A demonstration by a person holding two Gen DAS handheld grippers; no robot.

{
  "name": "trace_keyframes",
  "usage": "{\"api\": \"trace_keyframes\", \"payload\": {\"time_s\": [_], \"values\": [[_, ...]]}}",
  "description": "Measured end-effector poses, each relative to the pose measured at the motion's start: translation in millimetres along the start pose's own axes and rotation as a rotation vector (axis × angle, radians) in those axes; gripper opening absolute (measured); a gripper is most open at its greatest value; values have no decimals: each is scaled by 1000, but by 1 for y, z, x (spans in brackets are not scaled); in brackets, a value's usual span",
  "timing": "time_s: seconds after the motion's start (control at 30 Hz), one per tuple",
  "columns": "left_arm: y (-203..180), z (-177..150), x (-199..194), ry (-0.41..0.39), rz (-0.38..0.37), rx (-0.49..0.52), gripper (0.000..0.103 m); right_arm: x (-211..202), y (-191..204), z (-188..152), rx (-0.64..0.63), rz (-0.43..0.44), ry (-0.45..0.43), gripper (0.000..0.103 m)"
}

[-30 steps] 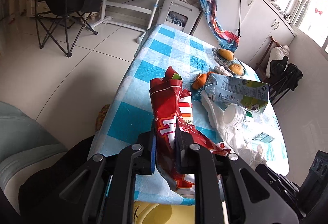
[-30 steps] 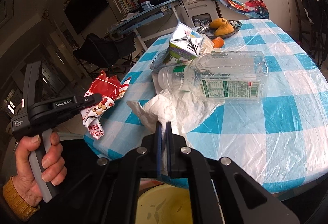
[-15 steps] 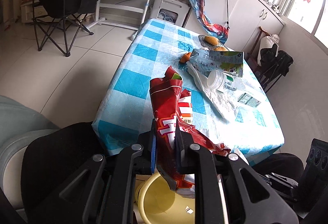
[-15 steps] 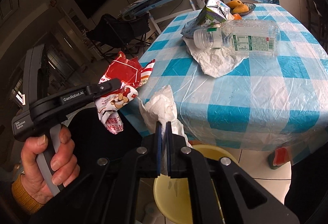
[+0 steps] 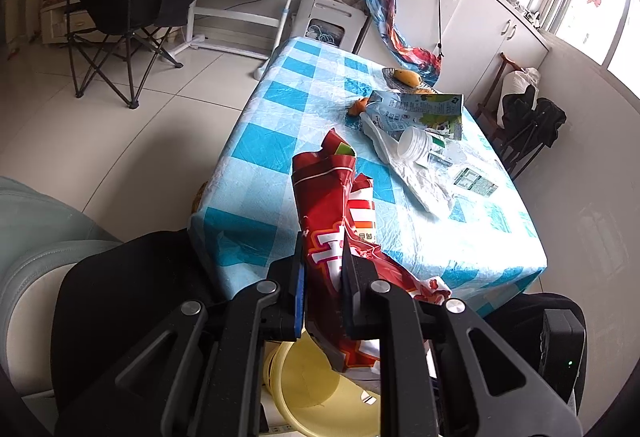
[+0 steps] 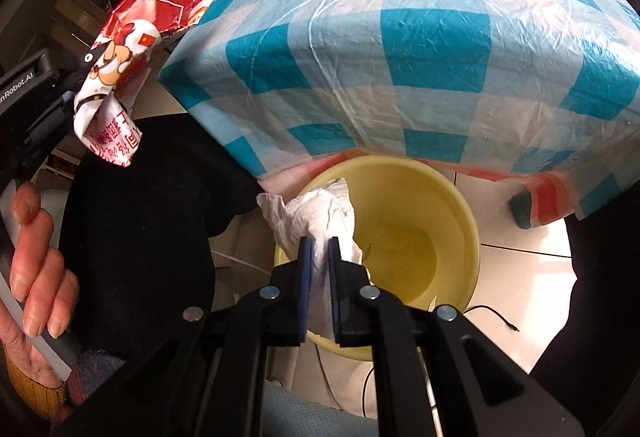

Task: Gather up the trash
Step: 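Carry the red snack bag with the left gripper over the yellow basin, then open the left gripper to drop the red bag into the basin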

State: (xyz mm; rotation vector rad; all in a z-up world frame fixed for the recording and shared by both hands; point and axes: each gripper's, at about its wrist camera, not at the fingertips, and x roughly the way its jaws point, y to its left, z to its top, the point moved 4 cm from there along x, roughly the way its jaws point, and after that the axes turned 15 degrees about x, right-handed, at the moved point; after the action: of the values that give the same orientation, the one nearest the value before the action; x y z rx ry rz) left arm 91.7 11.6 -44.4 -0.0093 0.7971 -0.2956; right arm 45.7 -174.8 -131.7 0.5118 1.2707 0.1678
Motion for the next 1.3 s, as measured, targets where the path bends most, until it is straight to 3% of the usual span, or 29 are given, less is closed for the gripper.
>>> {"api": "trace_keyframes", "payload": {"time_s": [0.07, 0.2, 0.37, 0.47, 0.63, 0.73, 0.83, 0.87, 1.07, 1.17, 1.3], "values": [[-2, -3, 0, 9, -1, 4, 14, -7, -1, 2, 16, -8, -41, 50], [-6, -9, -1, 28, -1, 15, 14, -28, 0, 6, 48, 38, -133, 50], [-20, -22, 5, 96, -7, 63, 14, -75, -5, 9, 67, 103, -364, 59], [-36, -34, 15, 177, -21, 132, 14, -103, -5, 9, 54, 101, -489, 66], [-64, -57, 35, 320, -62, 263, 14, -109, -5, 12, 54, 100, -529, 68], [-73, -64, 39, 356, -67, 305, 21, -107, -5, 14, 53, 99, -524, 68], [-71, -63, 37, 351, -55, 302, 47, -106, -6, 14, 53, 98, -522, 68], [-69, -63, 35, 347, -50, 296, 51, -106, -6, 13, 54, 97, -522, 69], [-60, -54, 28, 295, -41, 249, 55, -106, -8, 13, 63, 96, -523, 69], [-51, -42, 15, 199, -15, 205, 61, -106, -7, 12, 60, 97, -527, 69], [-33, -27, -7, 55, 84, 146, 75, -108, -7, 11, 56, 98, -535, 69]]}}
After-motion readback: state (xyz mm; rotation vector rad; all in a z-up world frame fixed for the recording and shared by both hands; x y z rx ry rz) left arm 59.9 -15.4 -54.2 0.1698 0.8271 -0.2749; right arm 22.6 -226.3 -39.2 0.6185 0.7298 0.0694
